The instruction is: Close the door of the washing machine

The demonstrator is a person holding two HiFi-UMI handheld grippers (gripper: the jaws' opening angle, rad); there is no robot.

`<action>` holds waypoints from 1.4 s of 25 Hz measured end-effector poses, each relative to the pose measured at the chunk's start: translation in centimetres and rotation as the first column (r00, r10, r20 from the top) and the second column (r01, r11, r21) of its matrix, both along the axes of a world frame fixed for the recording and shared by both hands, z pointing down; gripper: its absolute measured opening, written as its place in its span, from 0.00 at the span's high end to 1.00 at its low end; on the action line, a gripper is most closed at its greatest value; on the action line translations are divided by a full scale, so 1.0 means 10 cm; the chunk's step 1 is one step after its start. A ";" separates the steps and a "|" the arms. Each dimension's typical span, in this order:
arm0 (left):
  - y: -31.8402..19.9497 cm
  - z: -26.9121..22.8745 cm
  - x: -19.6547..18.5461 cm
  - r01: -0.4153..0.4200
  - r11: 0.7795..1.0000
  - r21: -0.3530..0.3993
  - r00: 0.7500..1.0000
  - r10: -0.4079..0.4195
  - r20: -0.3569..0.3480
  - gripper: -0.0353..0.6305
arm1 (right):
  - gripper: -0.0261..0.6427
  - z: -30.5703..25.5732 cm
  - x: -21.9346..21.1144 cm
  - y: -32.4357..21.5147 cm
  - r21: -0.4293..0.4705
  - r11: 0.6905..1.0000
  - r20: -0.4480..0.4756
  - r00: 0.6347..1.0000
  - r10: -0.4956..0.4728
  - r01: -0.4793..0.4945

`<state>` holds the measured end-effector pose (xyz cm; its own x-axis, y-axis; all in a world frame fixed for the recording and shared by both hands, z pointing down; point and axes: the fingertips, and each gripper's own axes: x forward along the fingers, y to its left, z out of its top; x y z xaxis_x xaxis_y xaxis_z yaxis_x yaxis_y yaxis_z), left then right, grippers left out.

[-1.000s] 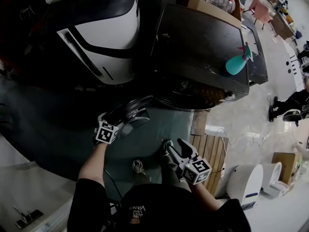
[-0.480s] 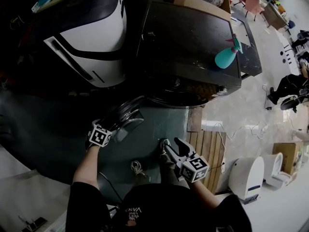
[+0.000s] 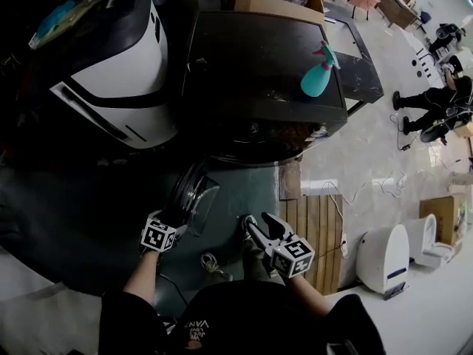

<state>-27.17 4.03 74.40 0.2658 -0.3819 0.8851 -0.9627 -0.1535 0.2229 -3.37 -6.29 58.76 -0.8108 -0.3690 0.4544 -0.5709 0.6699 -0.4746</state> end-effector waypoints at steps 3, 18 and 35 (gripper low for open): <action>-0.02 -0.04 0.27 0.046 0.999 0.011 0.996 -0.045 -0.073 0.33 | 0.65 0.03 0.13 -0.02 -0.004 1.000 -0.006 1.000 0.030 -0.030; -0.37 -0.14 1.57 0.001 1.000 0.023 0.966 0.005 -0.259 0.35 | 0.65 0.19 0.90 -0.34 -0.035 0.974 -0.009 0.974 0.224 -0.225; -1.44 -0.19 2.43 -0.170 0.984 0.060 0.951 0.179 -0.250 0.60 | 0.70 0.57 1.70 -0.88 -0.073 0.911 -0.052 0.914 0.403 -0.405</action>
<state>-2.91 -10.40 72.52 0.5450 -0.3410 0.7660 -0.8327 -0.3270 0.4469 13.58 -15.12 64.49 -0.5832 -0.6227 0.5217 -0.8019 0.3389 -0.4919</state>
